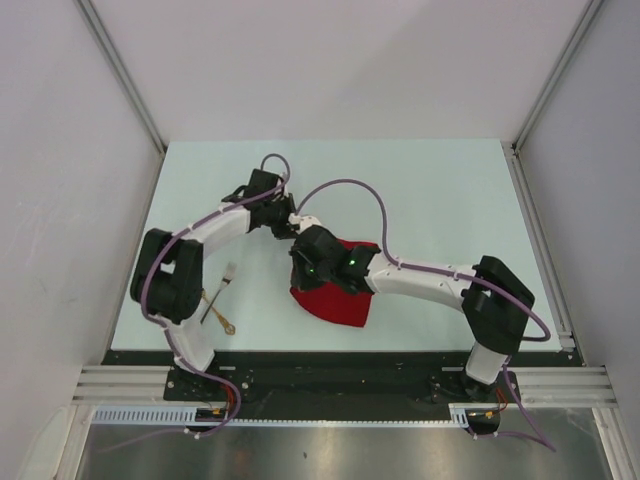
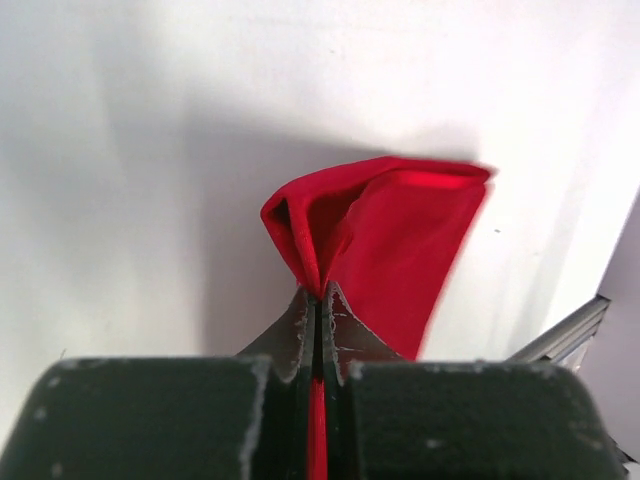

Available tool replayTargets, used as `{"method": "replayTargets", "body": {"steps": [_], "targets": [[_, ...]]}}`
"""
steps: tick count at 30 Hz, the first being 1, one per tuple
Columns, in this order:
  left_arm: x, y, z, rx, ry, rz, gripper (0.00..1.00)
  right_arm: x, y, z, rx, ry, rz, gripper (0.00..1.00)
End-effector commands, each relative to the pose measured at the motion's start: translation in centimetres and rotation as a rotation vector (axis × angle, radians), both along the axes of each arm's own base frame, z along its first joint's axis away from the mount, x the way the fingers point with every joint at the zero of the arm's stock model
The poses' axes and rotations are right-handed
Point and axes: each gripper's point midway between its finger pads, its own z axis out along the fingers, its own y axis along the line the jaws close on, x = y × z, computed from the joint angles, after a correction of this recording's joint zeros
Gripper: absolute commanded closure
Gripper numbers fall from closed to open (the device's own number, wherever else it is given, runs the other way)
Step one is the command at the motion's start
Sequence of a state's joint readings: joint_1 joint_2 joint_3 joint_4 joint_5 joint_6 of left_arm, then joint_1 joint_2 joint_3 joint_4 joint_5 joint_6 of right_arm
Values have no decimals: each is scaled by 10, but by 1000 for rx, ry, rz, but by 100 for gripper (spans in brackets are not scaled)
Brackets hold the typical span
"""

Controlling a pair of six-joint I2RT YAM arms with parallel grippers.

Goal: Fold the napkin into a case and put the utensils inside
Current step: Pick up the upper triangle-folded napkin from the center of the board, then turn over the upper triangle folded napkin at the center of the board.

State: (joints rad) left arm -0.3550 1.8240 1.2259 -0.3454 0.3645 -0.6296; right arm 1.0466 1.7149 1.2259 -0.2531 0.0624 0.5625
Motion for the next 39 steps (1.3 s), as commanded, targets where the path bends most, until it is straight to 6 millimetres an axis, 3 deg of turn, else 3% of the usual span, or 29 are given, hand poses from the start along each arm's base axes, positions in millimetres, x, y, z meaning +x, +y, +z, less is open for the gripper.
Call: {"method": "replayTargets", "body": {"steps": [1, 4, 5, 6, 7, 8, 9, 13, 14, 15, 16, 18, 19, 20, 21, 22, 23, 25, 26, 27, 29, 32, 33, 39], "targets": [[10, 30, 58, -22, -148, 93, 100, -25, 53, 42, 112, -44, 137, 100], [7, 59, 95, 1, -235, 175, 100, -45, 83, 66, 178, -41, 233, 100], [6, 67, 105, 9, -259, 194, 100, -52, 96, 87, 227, -53, 274, 100], [2, 83, 128, 30, -317, 235, 100, -56, 103, 91, 238, -55, 299, 100], [0, 90, 138, 41, -342, 254, 100, -66, 112, 100, 265, -60, 332, 100], [-2, 97, 152, 51, -386, 267, 100, -74, 122, 118, 313, -63, 374, 100], [-7, 108, 171, 69, -435, 304, 100, -78, 126, 128, 339, -66, 398, 100], [-16, 121, 212, 79, -555, 347, 100, -100, 136, 163, 467, -67, 484, 100], [-16, 120, 213, 74, -560, 346, 100, -107, 135, 166, 491, -52, 509, 100], [-14, 116, 214, 66, -571, 340, 100, -110, 130, 151, 481, -18, 504, 100], [-9, 113, 205, 67, -546, 330, 100, -110, 127, 165, 531, -40, 509, 100], [-2, 100, 190, 51, -510, 301, 100, -107, 118, 159, 554, -21, 497, 100], [0, 93, 185, 45, -500, 283, 100, -106, 106, 141, 543, -1, 483, 100], [7, 86, 165, 63, -463, 269, 100, -100, 97, 135, 551, 15, 467, 100], [11, 69, 163, 43, -476, 235, 100, -97, 92, 133, 584, 22, 454, 100], [14, 59, 154, 43, -460, 218, 100, -96, 76, 98, 535, 66, 425, 100], [22, 49, 141, 60, -441, 207, 100, -95, 66, 102, 552, 58, 415, 100], [27, 19, 133, 52, -449, 160, 100, -83, 46, 89, 551, 66, 364, 100], [31, 9, 134, 48, -458, 152, 100, -87, 27, 70, 525, 90, 345, 100], [34, -4, 120, 54, -433, 140, 100, -82, 17, 66, 531, 88, 323, 100], [39, -17, 117, 48, -439, 140, 100, -87, -11, 39, 492, 134, 283, 100], [41, -41, 106, 43, -433, 111, 100, -89, -42, 17, 471, 162, 223, 100], [42, -47, 92, 58, -406, 102, 100, -86, -50, 13, 469, 164, 204, 100], [48, -73, 72, 52, -374, 74, 100, -91, -89, -12, 440, 185, 146, 100]]}}
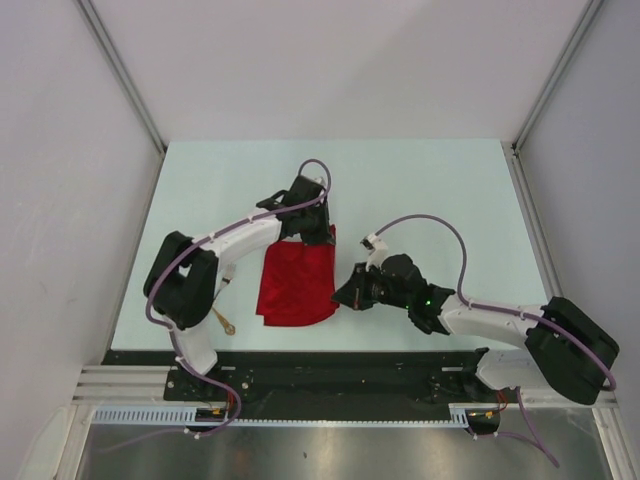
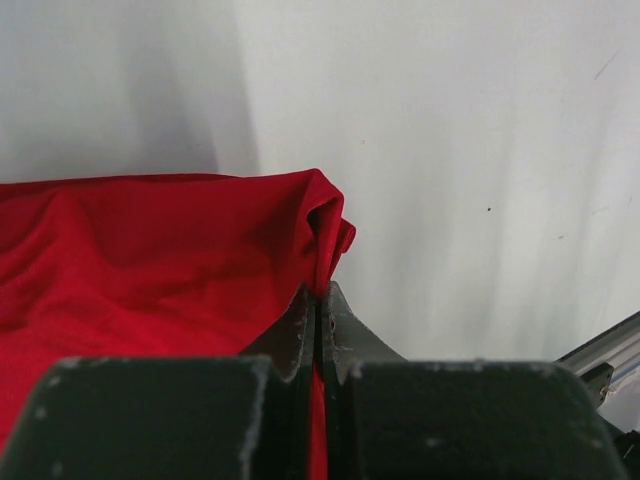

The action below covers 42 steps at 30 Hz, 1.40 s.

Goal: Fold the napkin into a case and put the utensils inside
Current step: Turn over the upper triangle folded napkin at the center of the board.

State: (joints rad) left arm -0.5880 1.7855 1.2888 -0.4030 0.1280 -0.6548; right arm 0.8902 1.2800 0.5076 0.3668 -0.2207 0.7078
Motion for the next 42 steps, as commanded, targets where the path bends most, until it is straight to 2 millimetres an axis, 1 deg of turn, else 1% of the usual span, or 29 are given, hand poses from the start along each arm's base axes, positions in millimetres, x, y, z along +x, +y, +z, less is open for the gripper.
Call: {"method": "replayTargets", "body": {"steps": [1, 2, 3, 4, 5, 8, 13, 14, 15, 17, 18, 19, 21, 23, 25, 26, 29, 32, 35, 36, 37, 38, 40, 41, 42], "targets": [[77, -17, 43, -90, -251, 119, 100, -48, -15, -15, 13, 108, 145, 100], [79, -22, 44, -94, -255, 112, 100, -48, -20, -19, 3, 108, 137, 100], [80, -24, 42, -92, -252, 111, 100, -50, -27, -30, -17, 125, 126, 100], [81, -28, 32, -86, -234, 107, 100, -50, -31, -33, -20, 126, 117, 100], [84, -33, 36, -96, -242, 98, 100, -47, -35, -36, -21, 130, 99, 100], [87, -47, 27, -88, -230, 80, 100, -46, -48, -51, -40, 149, 62, 100], [92, -61, 11, -67, -217, 61, 100, -43, -62, -70, -81, 178, -9, 100], [93, -66, 12, -70, -217, 57, 100, -44, -66, -74, -94, 191, -19, 100], [93, -68, 7, -67, -208, 56, 100, -44, -68, -78, -101, 200, -32, 100], [94, -76, 8, -74, -215, 47, 100, -45, -74, -83, -111, 222, -64, 100], [95, -77, 3, -68, -209, 47, 100, -43, -77, -85, -119, 221, -85, 100], [96, -81, 5, -71, -213, 47, 100, -42, -79, -86, -125, 229, -102, 100], [95, -86, -2, -65, -202, 40, 100, -42, -85, -91, -153, 241, -130, 100], [93, -92, -5, -67, -197, 34, 100, -43, -91, -95, -180, 254, -152, 100], [94, -95, -12, -70, -187, 37, 100, -41, -94, -96, -193, 251, -167, 100], [92, -96, -15, -71, -182, 34, 100, -43, -98, -100, -216, 264, -178, 100], [90, -103, -20, -76, -174, 26, 99, -43, -105, -106, -247, 274, -203, 100], [89, -106, -21, -87, -173, 20, 92, -44, -111, -110, -275, 279, -219, 100], [88, -109, -16, -97, -178, 11, 80, -44, -116, -113, -303, 277, -230, 100], [87, -110, -15, -103, -178, 7, 72, -42, -119, -114, -314, 273, -244, 100], [86, -111, -13, -108, -178, -1, 66, -42, -120, -114, -321, 272, -246, 100], [86, -111, -8, -115, -184, -3, 56, -42, -122, -115, -329, 272, -253, 100], [85, -111, -2, -118, -188, -16, 50, -38, -123, -113, -339, 261, -261, 96], [82, -112, 7, -130, -191, -28, 45, -36, -122, -111, -334, 254, -261, 95], [78, -110, 10, -125, -187, -40, 44, -39, -126, -114, -357, 269, -262, 93]]}}
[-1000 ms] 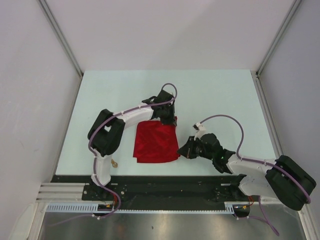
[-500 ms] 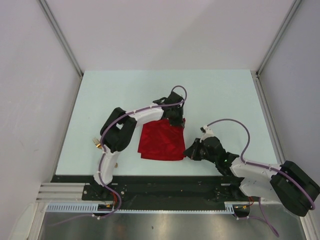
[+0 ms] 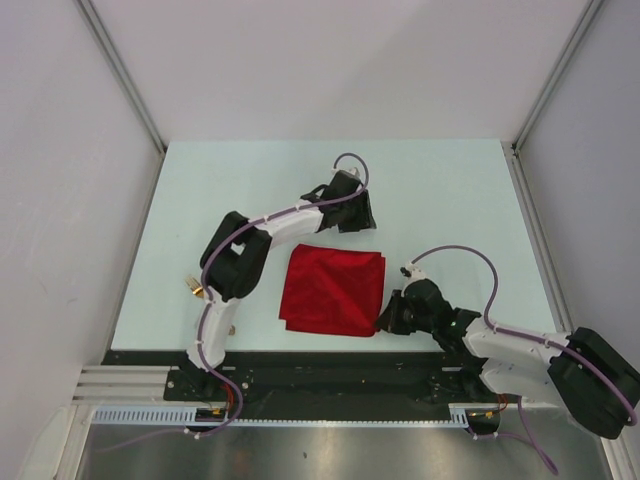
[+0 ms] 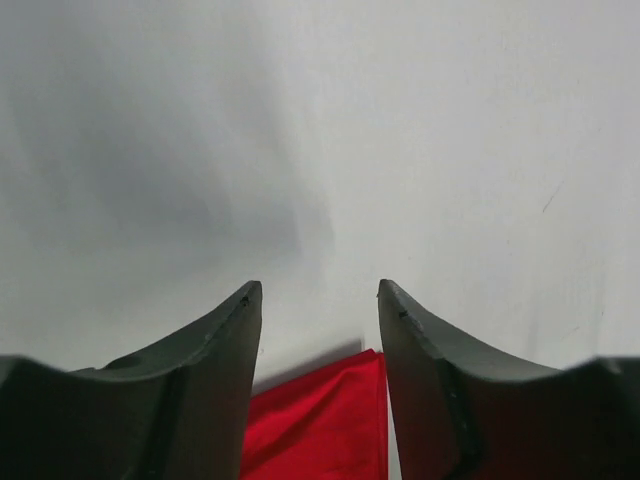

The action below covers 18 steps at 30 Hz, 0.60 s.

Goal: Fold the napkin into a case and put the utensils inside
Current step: Turn over the upper triangle folded napkin at the center of the board.

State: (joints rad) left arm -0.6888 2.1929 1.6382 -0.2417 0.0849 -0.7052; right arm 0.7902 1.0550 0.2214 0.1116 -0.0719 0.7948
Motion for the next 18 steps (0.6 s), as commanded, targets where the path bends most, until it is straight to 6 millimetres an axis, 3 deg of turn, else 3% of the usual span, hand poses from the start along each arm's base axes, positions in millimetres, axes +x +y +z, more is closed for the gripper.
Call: {"method": "replayTargets", "body": {"steps": [1, 2, 3, 6, 10, 11, 12, 13, 14, 15, 17, 18], "targets": [[13, -6, 61, -71, -111, -15, 42, -14, -19, -16, -104, 74, 8, 88], [9, -4, 76, -81, -124, -26, 40, -12, -19, -14, -107, 69, 3, 84], [3, 2, 78, -66, -117, -38, 39, -14, -23, -16, -127, 86, -5, 75], [-18, 18, 103, -69, -146, -74, 37, -14, -29, -14, -159, 95, -20, 63], [-52, 46, 117, -31, -165, -129, 28, -10, -33, -2, -168, 94, -48, 50], [-59, 53, 118, -18, -162, -134, 27, -8, -35, 1, -175, 88, -66, 47], [-72, 64, 102, 16, -132, -146, 26, -6, -36, 8, -172, 89, -75, 43], [-81, 69, 116, -7, -157, -154, 26, -1, -40, 11, -188, 74, -99, 41], [-88, 72, 116, -20, -159, -161, 28, 4, -44, 14, -199, 62, -115, 39], [-106, 78, 99, -17, -119, -178, 29, 9, -44, 21, -197, 53, -126, 37], [-123, 78, 108, -80, -139, -187, 35, 22, -50, 29, -194, 46, -167, 35], [-142, 79, 91, -72, -106, -204, 37, 27, -52, 29, -208, 45, -161, 35]]}}
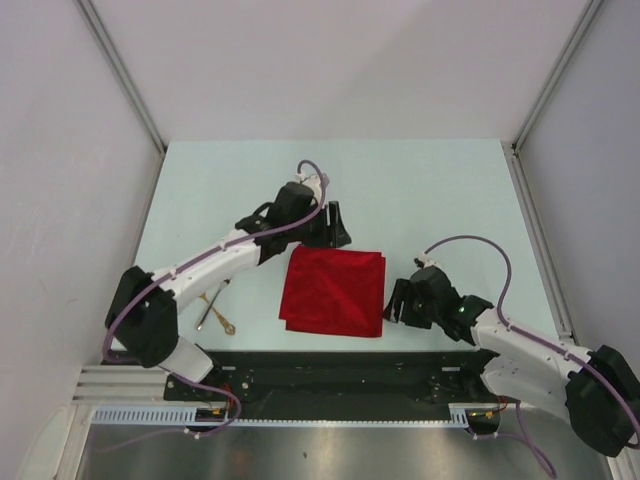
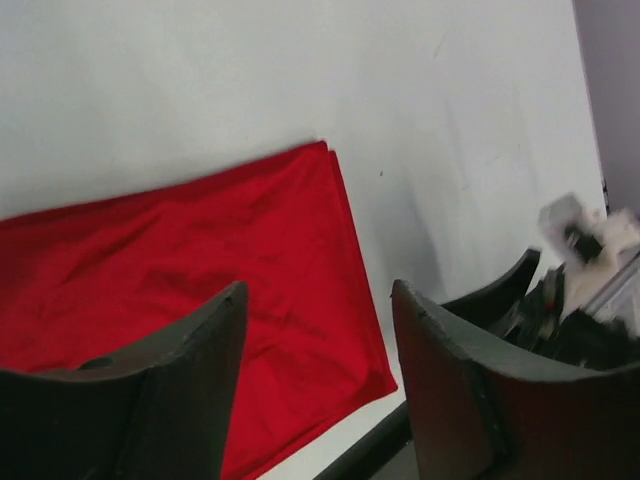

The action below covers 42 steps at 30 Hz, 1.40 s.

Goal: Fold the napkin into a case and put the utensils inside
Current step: Turn over the upper triangle folded napkin at the center of the board, then rotate the lower triangle-folded napkin at the center of the board.

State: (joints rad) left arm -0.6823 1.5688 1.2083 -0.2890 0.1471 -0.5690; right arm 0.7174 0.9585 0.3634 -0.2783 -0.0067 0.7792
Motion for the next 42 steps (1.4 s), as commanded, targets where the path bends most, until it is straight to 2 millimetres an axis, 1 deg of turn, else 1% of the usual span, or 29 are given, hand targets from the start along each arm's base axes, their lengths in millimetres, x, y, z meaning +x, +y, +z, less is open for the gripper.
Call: {"method": "replayTargets", "body": {"steps": [1, 2, 3, 5, 6, 7, 8, 11, 12, 13, 15, 16, 17, 19, 21, 22, 23, 24, 26, 27, 29, 30, 32, 33, 34, 36, 37, 39, 42], "targets": [[-56, 3, -31, -17, 54, -86, 41, 35, -21, 24, -50, -38, -86, 36], [-62, -1, -22, -52, 24, -83, 42, 43, -23, 27, -53, -47, -95, 36], [-81, -5, -32, -33, 34, -112, 42, 51, -21, 33, -31, -71, -75, 37], [-87, -3, -36, -5, 4, -74, 43, 77, -23, 45, 7, -101, -100, 39], [-97, -7, -38, 6, 6, -81, 44, 85, -24, 48, 11, -118, -91, 43], [-98, -5, -40, 12, 9, -63, 45, 93, -19, 50, 34, -104, -68, 44], [-104, -2, -43, 7, 30, -48, 46, 105, -22, 56, 44, -124, -79, 46], [-117, -1, -50, 5, 61, -45, 51, 129, -21, 57, 23, -143, -46, 52], [-122, -2, -51, 5, 64, -52, 52, 134, -20, 58, 18, -147, -32, 53], [-126, -3, -52, 2, 71, -57, 52, 138, -20, 52, 11, -129, -27, 54], [-133, -8, -55, 14, 62, -60, 50, 150, -14, 60, 32, -148, -12, 58], [-136, -10, -57, 12, 71, -57, 49, 153, -12, 54, 26, -130, -7, 58], [-142, -14, -58, 11, 75, -71, 48, 160, -10, 58, 33, -140, -6, 59], [-147, -19, -60, 17, 87, -69, 47, 165, -4, 58, 47, -135, 7, 59], [-151, -18, -56, 26, 86, -53, 47, 170, 1, 54, 57, -124, 19, 59], [-153, -14, -55, 29, 99, -38, 46, 172, 3, 54, 61, -124, 24, 59], [-154, -9, -56, 32, 100, -28, 47, 172, 4, 48, 56, -107, 24, 59], [-156, -2, -47, 23, 84, -18, 47, 174, 6, 48, 56, -110, 28, 59], [-155, 14, -49, 50, 70, 10, 45, 177, 10, 42, 60, -96, 21, 59], [-157, 23, -50, 76, 66, 7, 45, 179, 16, 42, 64, -99, 25, 59], [-154, 37, -43, 86, 47, 19, 45, 185, 21, 39, 46, -96, 13, 61], [-155, 45, -40, 98, 40, 16, 45, 183, 28, 36, 33, -88, 20, 62], [-148, 59, -38, 91, 43, 41, 43, 185, 31, 29, -1, -79, 6, 63], [-152, 61, -38, 74, 61, 9, 41, 184, 37, 29, -11, -77, 12, 63], [-143, 73, -38, 56, 65, 44, 40, 185, 39, 28, -18, -70, 1, 63], [-140, 83, -38, 44, 64, 49, 38, 188, 43, 25, -34, -58, -24, 63], [-135, 92, -41, 44, 61, 81, 37, 188, 45, 25, -57, -64, -32, 63], [-132, 98, -44, 29, 88, 94, 36, 184, 43, 19, -101, -40, -33, 63], [-126, 108, -53, 36, 142, 129, 37, 183, 42, 20, -137, -40, -36, 62]]}}
